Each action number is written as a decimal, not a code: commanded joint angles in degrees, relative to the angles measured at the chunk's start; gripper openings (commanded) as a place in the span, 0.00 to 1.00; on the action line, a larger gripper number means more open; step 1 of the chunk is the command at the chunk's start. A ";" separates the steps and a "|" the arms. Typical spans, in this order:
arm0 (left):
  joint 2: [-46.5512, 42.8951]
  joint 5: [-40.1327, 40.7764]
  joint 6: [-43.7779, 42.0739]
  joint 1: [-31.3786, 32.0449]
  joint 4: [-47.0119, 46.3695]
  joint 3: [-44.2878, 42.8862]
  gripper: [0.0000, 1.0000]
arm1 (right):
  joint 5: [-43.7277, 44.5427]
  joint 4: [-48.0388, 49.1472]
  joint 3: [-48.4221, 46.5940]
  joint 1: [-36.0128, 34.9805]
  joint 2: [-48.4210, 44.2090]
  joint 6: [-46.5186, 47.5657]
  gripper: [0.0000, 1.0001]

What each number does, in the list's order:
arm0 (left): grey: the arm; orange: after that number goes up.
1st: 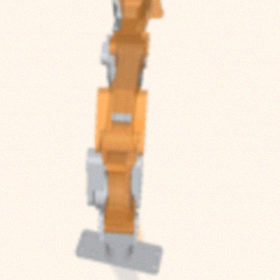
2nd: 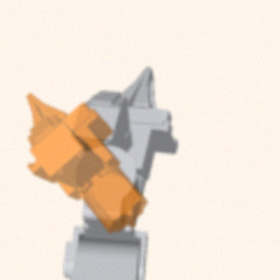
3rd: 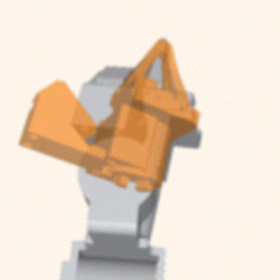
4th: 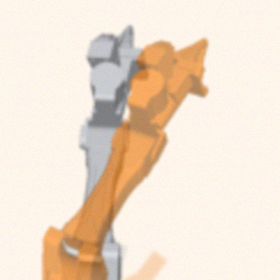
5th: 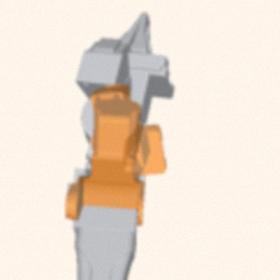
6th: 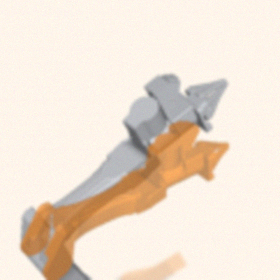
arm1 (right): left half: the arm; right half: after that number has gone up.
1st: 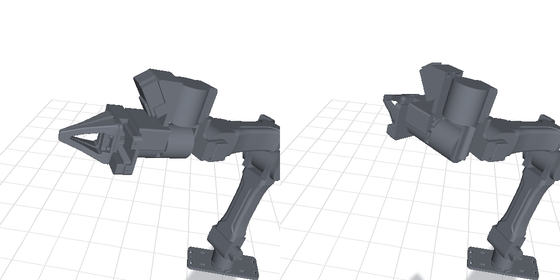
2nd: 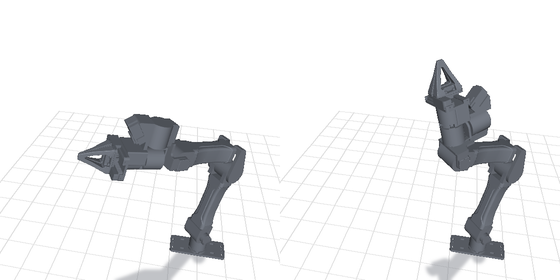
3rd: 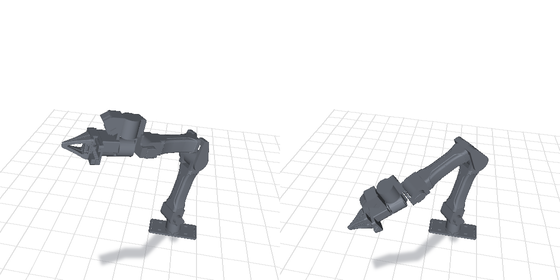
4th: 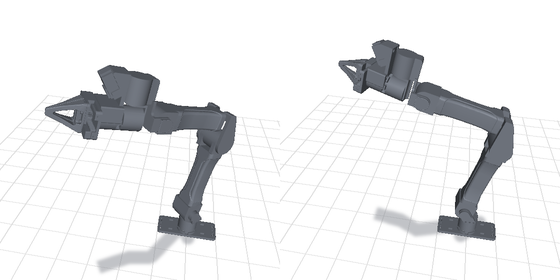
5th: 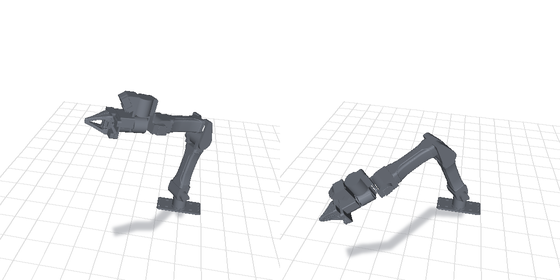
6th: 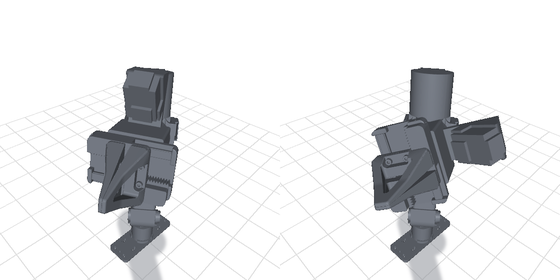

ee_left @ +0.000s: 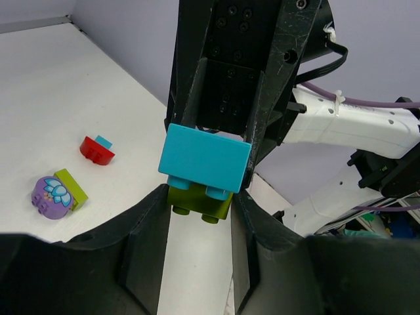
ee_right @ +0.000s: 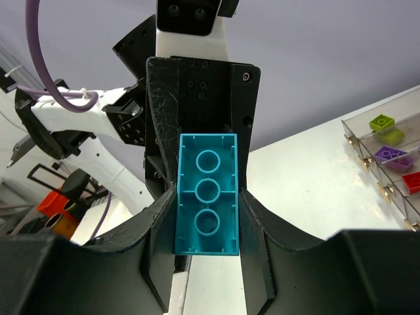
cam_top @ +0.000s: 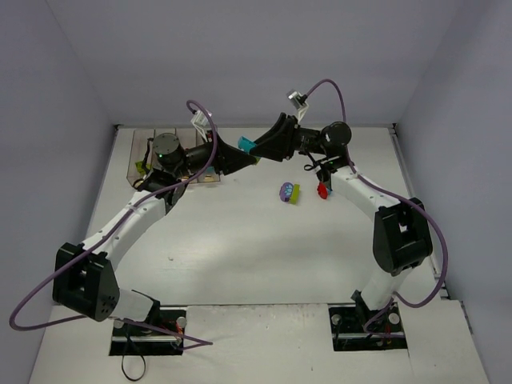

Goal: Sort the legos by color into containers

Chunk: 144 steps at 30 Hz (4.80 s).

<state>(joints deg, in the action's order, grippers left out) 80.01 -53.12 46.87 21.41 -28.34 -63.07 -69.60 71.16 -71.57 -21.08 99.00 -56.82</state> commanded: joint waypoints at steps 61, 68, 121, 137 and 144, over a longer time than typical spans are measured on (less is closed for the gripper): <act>40.69 54.27 -26.75 -28.71 57.25 -53.93 0.63 | 18.19 -46.19 15.23 3.68 -21.05 48.73 0.00; 27.32 37.62 -18.50 -22.39 58.23 -44.37 0.68 | 20.29 -46.28 12.34 0.34 -18.06 51.98 0.00; 12.88 35.17 -10.72 0.13 45.64 -27.44 0.00 | 36.10 -45.31 12.33 -3.09 -17.87 49.43 0.78; 41.53 53.99 -32.81 -9.45 51.45 -59.06 0.00 | 45.52 -56.73 22.00 -2.21 -30.61 47.85 0.78; 53.22 56.02 -34.39 -9.90 54.71 -70.69 0.21 | 48.94 -59.29 23.41 -2.30 -32.47 47.50 0.79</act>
<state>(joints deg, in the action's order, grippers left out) 134.89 0.56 14.90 11.88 26.24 -127.87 -23.70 10.70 -48.14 -23.33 68.29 -8.93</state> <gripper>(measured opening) 0.228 0.783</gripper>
